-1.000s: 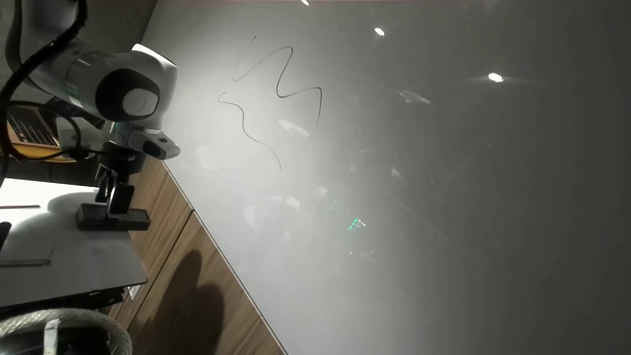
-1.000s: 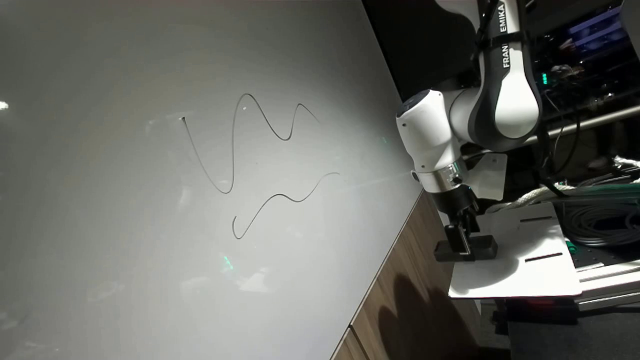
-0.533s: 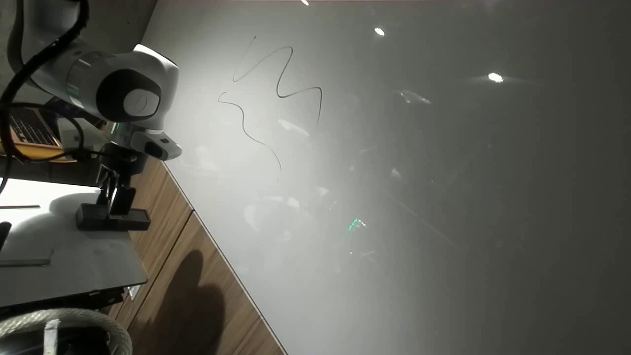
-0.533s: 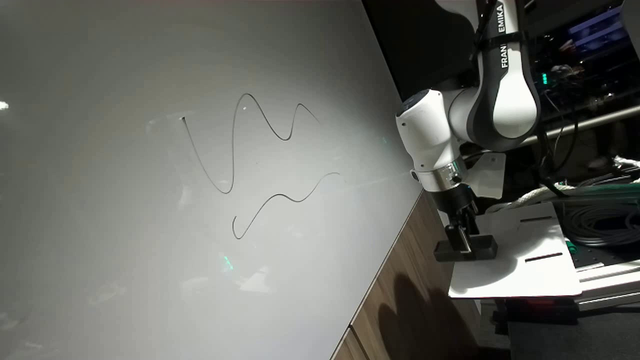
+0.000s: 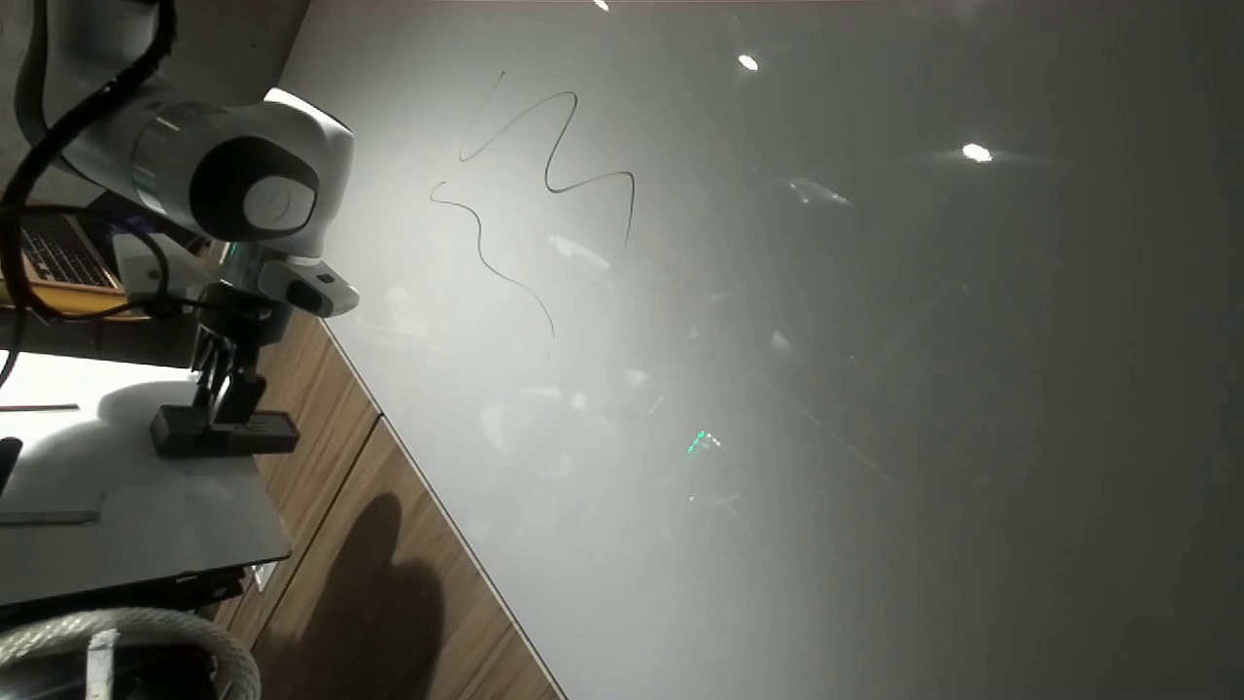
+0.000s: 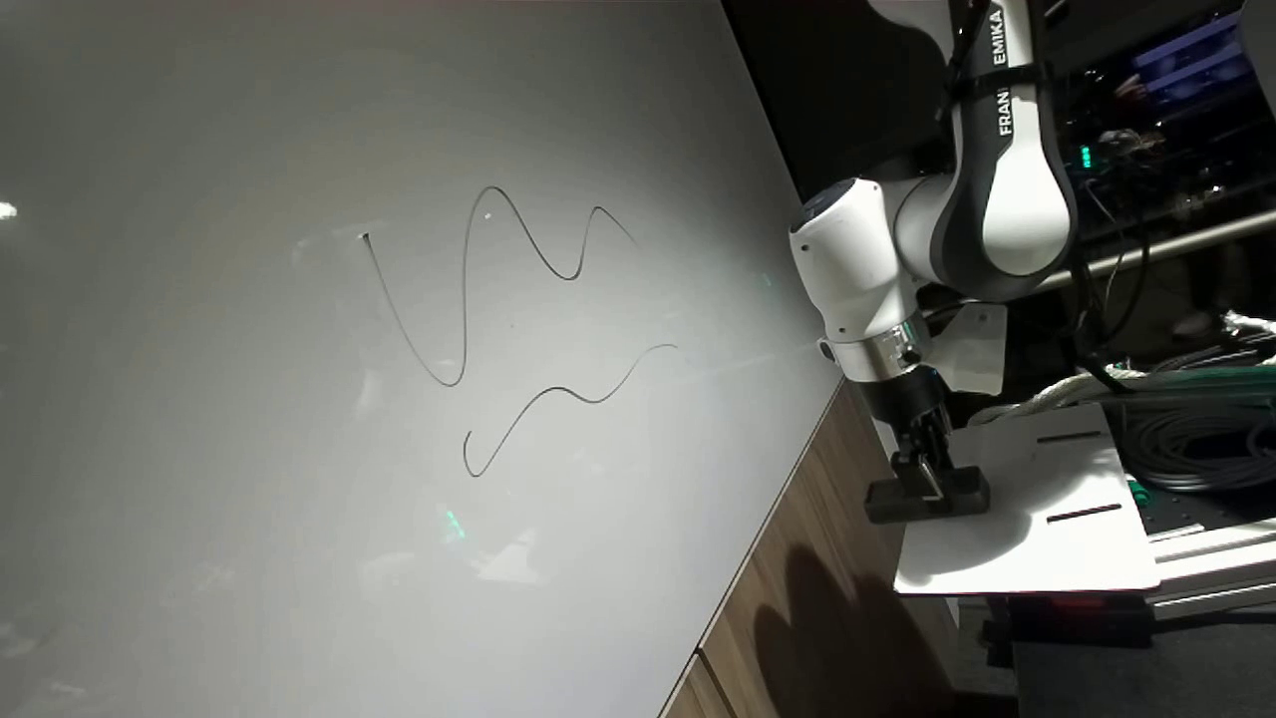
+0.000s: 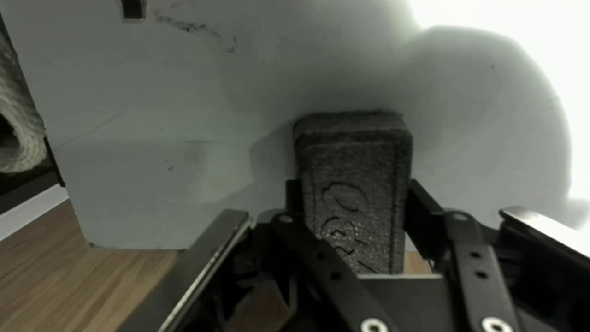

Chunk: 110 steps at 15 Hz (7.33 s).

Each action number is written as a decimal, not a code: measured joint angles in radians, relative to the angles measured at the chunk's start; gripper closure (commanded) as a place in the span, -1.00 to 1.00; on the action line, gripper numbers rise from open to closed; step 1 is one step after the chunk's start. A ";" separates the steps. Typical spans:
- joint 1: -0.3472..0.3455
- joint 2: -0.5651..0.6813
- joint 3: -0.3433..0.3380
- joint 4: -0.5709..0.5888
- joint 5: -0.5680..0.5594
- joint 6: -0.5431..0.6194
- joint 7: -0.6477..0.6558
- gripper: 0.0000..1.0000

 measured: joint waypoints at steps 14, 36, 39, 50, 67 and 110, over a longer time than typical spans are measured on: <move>0.175 -0.226 0.227 0.104 -0.076 -0.283 0.101 0.41; 0.257 -0.187 0.316 0.844 -0.511 -0.555 0.159 0.41; 0.256 -0.137 0.295 0.921 -0.555 -0.573 0.152 0.41; 0.259 -0.017 0.200 1.024 -0.508 -0.533 0.094 0.41; 0.347 0.189 0.176 1.061 -0.484 -0.547 0.067 0.41; 0.323 0.103 0.150 1.050 -0.522 -0.747 -0.002 0.41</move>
